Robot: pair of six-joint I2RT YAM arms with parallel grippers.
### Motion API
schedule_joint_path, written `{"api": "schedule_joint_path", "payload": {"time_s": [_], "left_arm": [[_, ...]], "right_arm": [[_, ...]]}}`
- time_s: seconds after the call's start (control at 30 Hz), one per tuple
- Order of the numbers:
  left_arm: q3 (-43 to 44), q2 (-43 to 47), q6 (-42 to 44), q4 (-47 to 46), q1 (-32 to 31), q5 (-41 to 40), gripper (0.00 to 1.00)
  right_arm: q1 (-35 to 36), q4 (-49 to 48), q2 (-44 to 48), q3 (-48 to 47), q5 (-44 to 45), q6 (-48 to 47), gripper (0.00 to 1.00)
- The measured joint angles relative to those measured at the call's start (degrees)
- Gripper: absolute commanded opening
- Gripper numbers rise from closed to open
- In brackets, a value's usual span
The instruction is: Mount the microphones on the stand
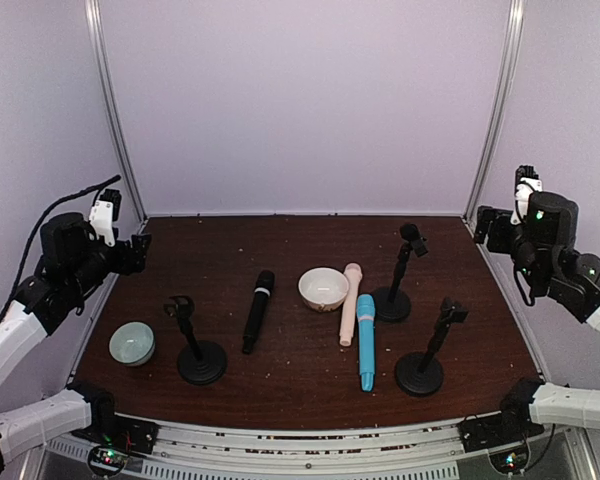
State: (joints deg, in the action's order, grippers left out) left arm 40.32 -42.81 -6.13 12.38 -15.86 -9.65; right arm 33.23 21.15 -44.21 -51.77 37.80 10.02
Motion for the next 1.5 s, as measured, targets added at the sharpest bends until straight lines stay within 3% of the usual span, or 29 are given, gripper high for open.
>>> {"api": "schedule_joint_path", "payload": {"time_s": [0.17,0.37,0.5,0.67,0.9,1.2,1.5], "left_arm": [[-0.3,-0.2,-0.3,-1.2,0.2,5.4,0.76],[1.3,-1.7,-0.4,-0.7,-3.4,12.5,0.67],[8.9,-5.6,-0.4,4.3,-13.8,13.6,0.66],[17.1,-9.7,-0.5,6.0,-33.2,12.9,0.68],[19.4,-20.7,-1.2,5.7,-50.4,12.7,0.69],[26.9,-39.6,-1.0,3.4,-59.2,9.6,0.67],[29.7,-51.0,-2.6,-12.3,-60.1,10.4,0.67]], "right_arm": [[0.3,0.4,3.4,3.1,-2.6,0.8,0.98],[0.5,0.7,11.3,6.3,-17.6,-2.3,0.78],[0.6,2.0,11.6,4.9,-28.0,-2.6,0.7],[1.0,3.1,10.8,6.3,-40.3,-0.8,0.68],[1.4,7.5,13.2,7.3,-49.4,1.2,0.68],[1.6,16.3,15.1,4.7,-53.7,3.7,0.69],[1.8,23.7,17.2,3.0,-55.4,7.6,0.68]]}}
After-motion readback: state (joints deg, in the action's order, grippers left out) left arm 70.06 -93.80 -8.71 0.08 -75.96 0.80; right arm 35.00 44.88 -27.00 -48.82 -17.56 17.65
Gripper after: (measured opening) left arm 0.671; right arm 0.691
